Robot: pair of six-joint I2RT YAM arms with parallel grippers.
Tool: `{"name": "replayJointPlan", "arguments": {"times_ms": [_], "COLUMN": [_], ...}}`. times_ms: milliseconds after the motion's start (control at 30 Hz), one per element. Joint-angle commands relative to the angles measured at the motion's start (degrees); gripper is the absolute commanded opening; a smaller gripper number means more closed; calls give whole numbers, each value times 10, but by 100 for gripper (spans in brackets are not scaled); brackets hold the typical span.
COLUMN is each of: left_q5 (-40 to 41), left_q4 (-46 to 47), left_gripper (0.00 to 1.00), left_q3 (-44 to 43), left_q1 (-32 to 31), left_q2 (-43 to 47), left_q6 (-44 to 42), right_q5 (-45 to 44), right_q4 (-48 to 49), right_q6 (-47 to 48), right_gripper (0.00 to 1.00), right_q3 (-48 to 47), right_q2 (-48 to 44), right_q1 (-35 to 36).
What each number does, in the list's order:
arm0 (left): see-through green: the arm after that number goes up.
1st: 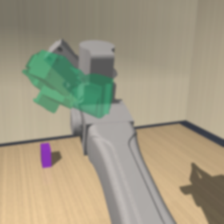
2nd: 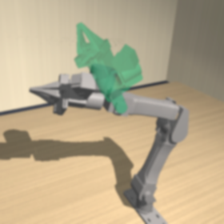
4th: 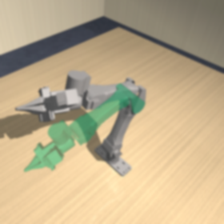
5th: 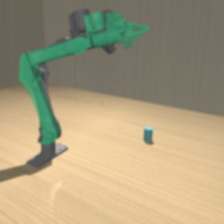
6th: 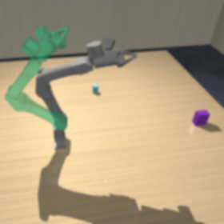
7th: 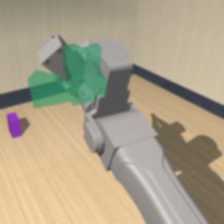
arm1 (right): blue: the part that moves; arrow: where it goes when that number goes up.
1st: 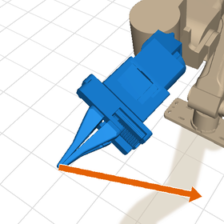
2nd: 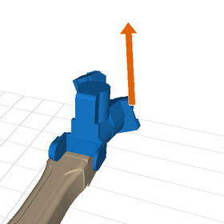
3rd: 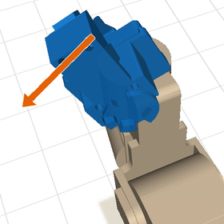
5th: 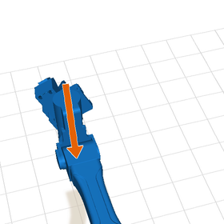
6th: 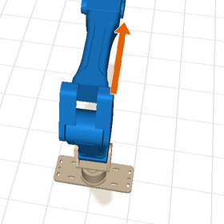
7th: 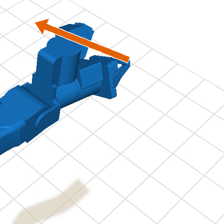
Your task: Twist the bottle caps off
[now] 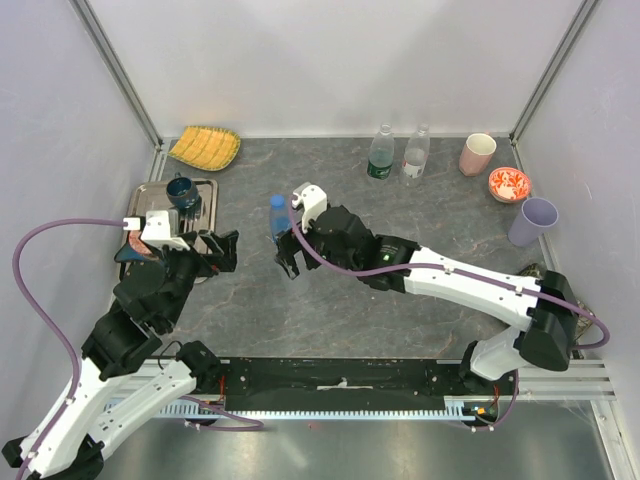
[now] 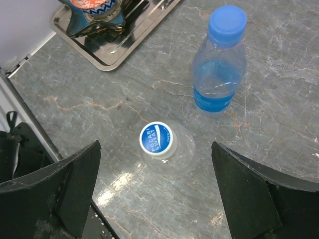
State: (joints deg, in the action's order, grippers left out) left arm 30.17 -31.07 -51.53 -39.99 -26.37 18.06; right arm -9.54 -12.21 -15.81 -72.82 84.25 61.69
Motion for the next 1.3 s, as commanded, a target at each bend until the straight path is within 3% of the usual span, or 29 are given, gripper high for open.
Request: {"name": "replayJointPlan", "arguments": {"times_ms": [0, 267, 367, 700, 900, 967, 1033, 1167, 1267], "left_q5": [13, 4, 3, -3, -16, -45, -96, -223, -333], "left_q4": [-4, -7, -7, -7, 28, 68, 97, 177, 202], "left_gripper": [100, 99, 100, 99, 100, 100, 100, 100, 100], "left_q3": [-1, 6, 10, 14, 11, 8, 2, -29, -73], "left_q1": [0, 0, 0, 0, 0, 0, 0, 0, 3], "left_q2": [5, 9, 11, 11, 4, -6, -13, -76, -127], "left_q6": [29, 32, 32, 28, -6, -26, -51, -66, -54], "right_q5": [-42, -63, -56, -52, -93, -115, -120, -73, 11], "right_q4": [38, 62, 66, 68, 4, -28, -81, -131, -139], "right_q6": [0, -5, -8, -16, -8, -5, -13, -41, -69], "right_gripper": [98, 93, 85, 38, 24, 17, 0, 0, 0], "right_q3": [4, -1, -5, 11, 4, -17, -43, -51, -41], "right_q2": [25, 65, 76, 70, -23, -48, -76, -131, -177], "right_q1": [5, 6, 6, 6, 5, 4, -5, -41, -85]}}
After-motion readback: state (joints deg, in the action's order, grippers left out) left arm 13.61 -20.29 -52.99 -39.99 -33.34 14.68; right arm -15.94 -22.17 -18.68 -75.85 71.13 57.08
